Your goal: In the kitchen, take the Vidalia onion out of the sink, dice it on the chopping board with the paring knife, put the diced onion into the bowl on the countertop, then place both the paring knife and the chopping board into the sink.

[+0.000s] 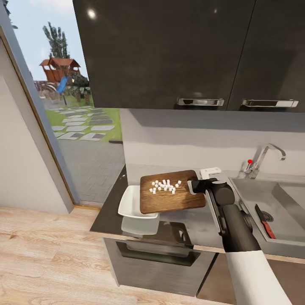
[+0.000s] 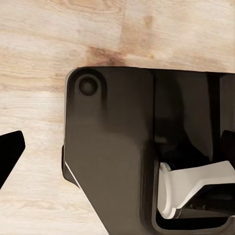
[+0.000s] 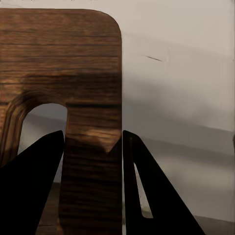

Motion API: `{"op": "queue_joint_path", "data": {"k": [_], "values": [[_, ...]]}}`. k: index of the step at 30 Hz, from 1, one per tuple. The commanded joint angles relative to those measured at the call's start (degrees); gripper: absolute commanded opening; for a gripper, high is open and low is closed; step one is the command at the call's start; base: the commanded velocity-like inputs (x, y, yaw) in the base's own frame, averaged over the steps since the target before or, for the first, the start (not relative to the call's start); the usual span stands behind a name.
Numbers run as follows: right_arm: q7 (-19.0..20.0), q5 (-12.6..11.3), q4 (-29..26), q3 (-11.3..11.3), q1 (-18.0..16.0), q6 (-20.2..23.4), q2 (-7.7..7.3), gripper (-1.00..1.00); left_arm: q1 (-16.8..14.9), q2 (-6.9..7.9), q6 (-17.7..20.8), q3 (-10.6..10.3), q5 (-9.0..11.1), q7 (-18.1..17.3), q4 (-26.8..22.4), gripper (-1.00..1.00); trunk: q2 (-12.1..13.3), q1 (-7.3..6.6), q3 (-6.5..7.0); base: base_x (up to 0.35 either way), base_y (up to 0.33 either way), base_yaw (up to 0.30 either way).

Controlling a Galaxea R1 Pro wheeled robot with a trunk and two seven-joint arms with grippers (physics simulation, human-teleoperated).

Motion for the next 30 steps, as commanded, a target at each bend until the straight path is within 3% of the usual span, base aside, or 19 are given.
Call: {"op": "queue_joint_path", "data": {"k": [1,15,18,23,30], "values": [[0.29,0.57,-0.04,0.01,-0.06,0.28,0.02,-1.00,0.01,-0.09,-0.03,0.40,-0.08,-0.56,-0.06,1.00,-0.12,0.04,-0.12,0.000,0.000,0.000],[0.20,0.69,-1.79,0.17,-0.06,0.48,0.28,-1.00,0.00,-0.09,-0.03,0.36,-0.06,-0.62,1.02,1.00,-0.12,0.04,-0.12,0.000,0.000,0.000],[0.14,0.76,-1.79,1.37,-0.06,0.55,0.43,-1.00,-0.02,-0.09,-0.03,0.36,-0.06,-0.62,0.99,1.00,-0.12,0.04,-0.12,0.000,0.000,0.000],[0.09,2.54,-1.78,3.26,-0.06,0.57,0.61,-1.00,-0.02,-0.09,-0.03,0.37,-0.06,-0.63,0.98,1.00,-0.12,0.04,-0.12,0.000,0.000,0.000],[0.08,4.34,-1.79,3.44,-0.14,0.57,0.90,-1.00,-0.04,-0.09,-0.03,0.37,-0.06,-0.63,0.98,1.00,-0.12,0.04,-0.12,0.000,0.000,0.000]]}}
